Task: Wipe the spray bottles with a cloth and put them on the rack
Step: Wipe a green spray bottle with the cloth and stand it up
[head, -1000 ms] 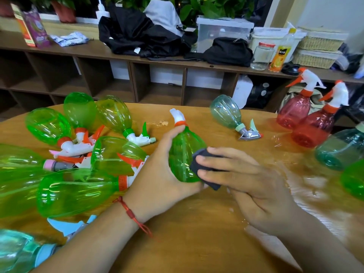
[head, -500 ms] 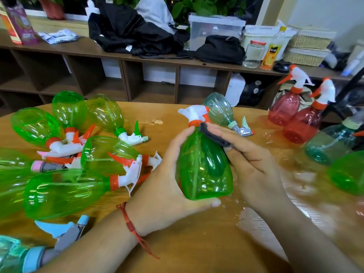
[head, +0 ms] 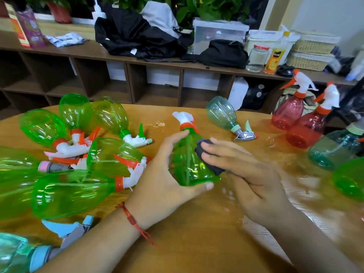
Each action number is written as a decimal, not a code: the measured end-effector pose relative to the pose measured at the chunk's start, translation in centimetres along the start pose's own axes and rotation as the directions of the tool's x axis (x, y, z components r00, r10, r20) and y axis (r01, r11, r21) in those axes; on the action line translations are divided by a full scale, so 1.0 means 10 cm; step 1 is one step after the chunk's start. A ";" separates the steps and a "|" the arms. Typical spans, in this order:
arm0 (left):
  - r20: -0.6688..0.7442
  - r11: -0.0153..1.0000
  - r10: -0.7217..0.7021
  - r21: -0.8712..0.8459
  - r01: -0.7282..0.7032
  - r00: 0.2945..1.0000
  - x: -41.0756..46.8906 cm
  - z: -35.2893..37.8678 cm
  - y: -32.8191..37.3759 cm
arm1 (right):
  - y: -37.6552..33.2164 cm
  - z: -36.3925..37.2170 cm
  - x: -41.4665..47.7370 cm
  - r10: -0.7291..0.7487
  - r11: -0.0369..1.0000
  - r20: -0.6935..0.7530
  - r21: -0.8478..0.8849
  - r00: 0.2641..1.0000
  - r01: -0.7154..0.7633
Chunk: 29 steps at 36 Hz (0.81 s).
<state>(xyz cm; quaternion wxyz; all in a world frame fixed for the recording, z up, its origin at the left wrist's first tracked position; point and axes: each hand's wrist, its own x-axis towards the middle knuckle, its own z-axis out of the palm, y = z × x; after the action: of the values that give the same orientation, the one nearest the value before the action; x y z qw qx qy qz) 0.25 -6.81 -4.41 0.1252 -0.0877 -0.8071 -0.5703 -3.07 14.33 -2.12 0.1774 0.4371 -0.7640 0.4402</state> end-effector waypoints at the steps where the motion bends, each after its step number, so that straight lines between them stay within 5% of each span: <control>1: -0.020 1.000 0.011 -0.027 -0.011 1.000 0.02 -0.03 -0.04 | 0.01 -0.01 -0.03 -0.027 0.999 0.032 -0.021 0.999 0.028; 9: -0.001 0.993 0.045 -0.114 -0.045 0.999 0.06 -0.08 -0.09 | 0.02 0.03 -0.03 -0.060 0.997 0.026 -0.056 0.998 0.061; 15: 0.166 0.994 0.105 -0.031 -0.102 0.980 -0.04 0.03 -0.07 | 0.07 0.02 0.05 0.238 0.962 -0.096 0.161 0.967 -0.220; 20: 0.233 0.995 0.103 -0.029 -0.099 0.967 -0.02 0.01 -0.04 | 0.07 0.03 0.05 0.330 0.928 -0.113 0.224 0.937 -0.299; 24: 0.296 0.994 0.041 0.086 -0.069 0.954 -0.01 0.02 -0.03 | 0.13 0.08 0.03 0.382 0.904 -0.091 0.242 0.920 -0.352; 29: 0.201 0.966 0.045 0.239 -0.094 0.978 -0.01 0.05 0.02 | 0.15 0.10 0.01 0.369 0.913 -0.071 0.212 0.927 -0.348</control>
<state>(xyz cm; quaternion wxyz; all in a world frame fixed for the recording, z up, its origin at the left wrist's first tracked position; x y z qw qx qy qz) 0.39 -6.26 -4.45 0.0757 -0.1549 -0.8766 -0.4492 -4.26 13.76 -3.41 0.0916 0.2798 -0.7733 0.5616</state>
